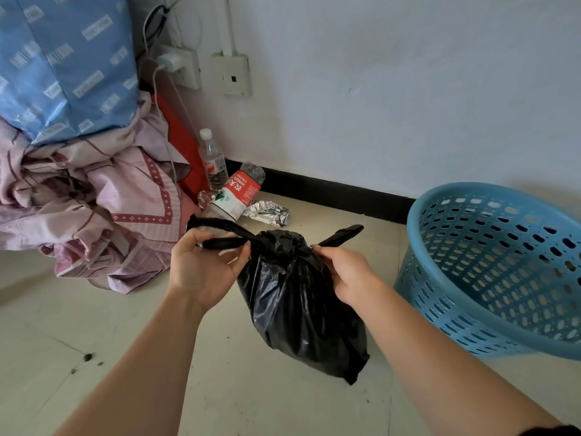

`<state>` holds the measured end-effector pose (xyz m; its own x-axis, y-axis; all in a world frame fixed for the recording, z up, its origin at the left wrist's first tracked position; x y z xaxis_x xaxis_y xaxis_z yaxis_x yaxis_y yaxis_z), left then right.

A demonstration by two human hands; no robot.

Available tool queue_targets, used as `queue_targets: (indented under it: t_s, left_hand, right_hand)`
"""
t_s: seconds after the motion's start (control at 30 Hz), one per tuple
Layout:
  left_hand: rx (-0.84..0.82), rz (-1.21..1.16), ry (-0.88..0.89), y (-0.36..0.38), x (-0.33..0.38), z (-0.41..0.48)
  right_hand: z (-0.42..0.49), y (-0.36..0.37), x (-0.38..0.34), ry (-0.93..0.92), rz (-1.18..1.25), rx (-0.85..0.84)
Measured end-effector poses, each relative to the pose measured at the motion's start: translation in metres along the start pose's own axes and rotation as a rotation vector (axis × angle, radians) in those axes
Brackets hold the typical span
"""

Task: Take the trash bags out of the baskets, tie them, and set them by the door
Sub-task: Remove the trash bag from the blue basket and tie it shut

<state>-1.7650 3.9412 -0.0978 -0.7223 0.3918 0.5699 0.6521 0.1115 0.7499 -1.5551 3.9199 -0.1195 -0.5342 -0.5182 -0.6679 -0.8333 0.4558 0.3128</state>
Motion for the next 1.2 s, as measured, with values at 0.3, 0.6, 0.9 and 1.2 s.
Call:
queue_targets:
  t_s: [0.3,0.6,0.9,1.2]
  left_hand:
    - [0.251,0.675,0.051,0.023,-0.03,0.004]
    - [0.603,0.372,0.029,0.015,-0.027,0.014]
    - [0.871,0.39,0.056,-0.012,-0.023,0.018]
    - [0.991,0.437,0.053,-0.038,-0.025,0.007]
  right_hand:
    - [-0.013,0.029,0.006,-0.091,0.026,-0.077]
    - [-0.02,0.027,-0.001,-0.111,0.127,-0.137]
    - [-0.023,0.013,-0.016,-0.21,-0.313,-0.192]
    - [-0.011,-0.026,-0.022,-0.483,-1.028,-0.112]
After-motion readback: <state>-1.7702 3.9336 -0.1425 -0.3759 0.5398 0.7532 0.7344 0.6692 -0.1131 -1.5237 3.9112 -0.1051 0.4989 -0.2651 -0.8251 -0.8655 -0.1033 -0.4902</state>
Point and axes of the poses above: each hand's wrist, its own z-axis towards the middle knuckle, its own y-axis out of the palm, x = y × z, the point moved 6 cm from there along z, towards the middle knuckle, and after that the axes turned 6 degrees about z, right-handed, at the moved point
